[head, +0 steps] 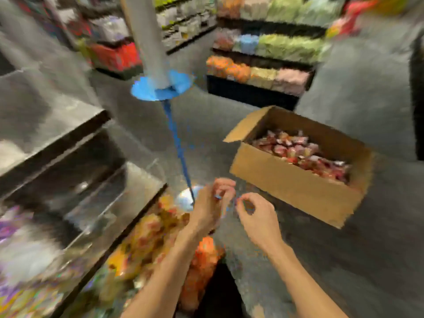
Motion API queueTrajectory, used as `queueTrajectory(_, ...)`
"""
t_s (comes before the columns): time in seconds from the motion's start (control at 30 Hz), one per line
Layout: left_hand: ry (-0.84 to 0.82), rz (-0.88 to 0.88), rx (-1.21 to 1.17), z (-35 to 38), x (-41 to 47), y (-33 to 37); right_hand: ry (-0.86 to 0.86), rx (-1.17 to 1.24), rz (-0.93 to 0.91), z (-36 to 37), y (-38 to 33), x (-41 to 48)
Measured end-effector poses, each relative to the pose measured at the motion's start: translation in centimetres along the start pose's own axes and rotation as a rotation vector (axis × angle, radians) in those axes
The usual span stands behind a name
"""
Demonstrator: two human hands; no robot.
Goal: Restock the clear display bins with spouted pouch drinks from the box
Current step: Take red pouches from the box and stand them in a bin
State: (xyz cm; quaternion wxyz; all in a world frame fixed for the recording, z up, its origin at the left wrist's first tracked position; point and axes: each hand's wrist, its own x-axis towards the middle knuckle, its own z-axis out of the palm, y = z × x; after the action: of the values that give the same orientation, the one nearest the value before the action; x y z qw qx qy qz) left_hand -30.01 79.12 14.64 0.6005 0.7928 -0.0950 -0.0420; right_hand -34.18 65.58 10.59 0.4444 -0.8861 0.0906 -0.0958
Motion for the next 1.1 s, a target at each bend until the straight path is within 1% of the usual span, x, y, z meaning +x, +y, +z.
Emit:
queueTrajectory(0.1,-0.227,-0.014,0.141,10.0,5.3,-0.9,-0.03,-0.062,0.217,-5.6,6.6,2.5)
queueTrajectory(0.2,-0.361,-0.049,0.26,18.1,9.9,-2.0,-0.039,-0.081,0.387,-10.2,12.5,4.7)
queueTrajectory(0.33,-0.536,-0.112,0.331,25.6,14.7,-3.6,-0.002,-0.005,0.558,-14.3,18.0,7.2)
queueTrajectory(0.4,-0.595,-0.125,0.357,28.3,17.2,-4.3,0.024,0.032,0.601,-15.7,19.9,8.9)
queueTrajectory(0.47,-0.603,-0.117,0.421,30.6,20.2,-5.1,0.043,0.057,0.627,-16.8,21.5,11.1)
queueTrajectory(0.6,-0.568,-0.075,0.511,35.1,27.3,-8.2,0.118,0.013,0.682,-17.9,25.5,16.9)
queueTrajectory(0.67,-0.589,-0.12,0.524,37.2,31.0,-10.2,0.14,-0.022,0.721,-17.9,27.4,20.1)
queueTrajectory(0.73,-0.598,-0.181,0.56,39.0,34.4,-12.3,0.117,-0.046,0.771,-17.5,29.4,23.0)
queueTrajectory(0.87,-0.585,-0.161,0.708,42.2,39.4,-15.6,0.036,-0.042,0.891,-16.7,34.2,27.5)
queueTrajectory(0.97,-0.664,-0.1,0.908,44.7,41.6,-17.5,0.006,-0.063,1.052,-16.7,37.2,29.3)
queueTrajectory(1.1,-0.799,-0.103,1.081,47.4,42.4,-19.9,0.083,-0.086,1.141,-16.6,40.4,30.9)
